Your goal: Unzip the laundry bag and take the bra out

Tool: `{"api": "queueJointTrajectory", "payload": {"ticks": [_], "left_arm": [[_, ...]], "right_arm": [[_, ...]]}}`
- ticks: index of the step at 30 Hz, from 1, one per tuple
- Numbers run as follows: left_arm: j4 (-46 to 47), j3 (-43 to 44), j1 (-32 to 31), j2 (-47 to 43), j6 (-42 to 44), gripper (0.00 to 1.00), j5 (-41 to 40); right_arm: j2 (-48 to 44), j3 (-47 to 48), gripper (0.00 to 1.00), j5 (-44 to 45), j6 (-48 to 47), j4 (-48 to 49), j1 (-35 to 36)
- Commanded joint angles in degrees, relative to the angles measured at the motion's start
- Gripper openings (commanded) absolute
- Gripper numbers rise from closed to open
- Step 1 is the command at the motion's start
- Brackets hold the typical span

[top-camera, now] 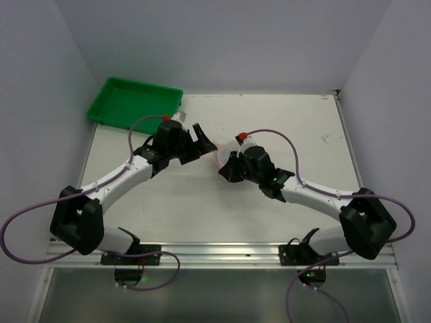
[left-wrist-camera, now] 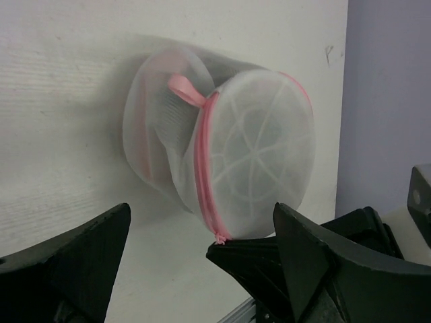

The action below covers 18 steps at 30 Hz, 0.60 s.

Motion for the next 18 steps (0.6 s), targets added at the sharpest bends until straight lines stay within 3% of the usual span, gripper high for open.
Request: {"api": "queueJointTrajectory", "payload": {"ticks": [1,3,6,9,10,12,13,18], "left_arm": [[2.8,1.0,-4.0,3.0,-2.1,0.89,-0.5],[3.5,1.5,-5.1,4.5,-2.5,0.84,-0.2],[4.6,2.3,-6.4,7.1,-3.3,0.69,-0.4],[5.0,2.5,-6.9,8.8,-3.8,0.48,-1.3],[5.2,2.6,-6.9,9.3,-3.9,0.35,-1.4],[5.2,2.5,-6.9,9.6,-3.8,0.18,-2.0],[5.1,2.6,-6.8,9.6,-3.7,0.02,-2.1],[3.1,1.9,-4.1,8.9,-1.2,0.0,-2.0]], "right_arm": [[0.4,2.1,0.0,1.1,0.5,3.3,0.3],[0.4,2.1,0.0,1.1,0.2,3.2,0.4],[0.3,1.9,0.0,1.2,0.0,3.0,0.4],[-0.6,1.4,0.0,1.6,-0.6,2.4,0.4],[-1.0,1.2,0.0,1.8,-0.8,1.6,0.4],[-2.4,0.5,0.0,2.9,-1.7,0.4,0.4],[-3.1,0.1,0.0,3.0,-2.2,-1.1,0.3],[-11.0,-4.7,0.0,7.4,-6.4,-7.3,-3.8]]}}
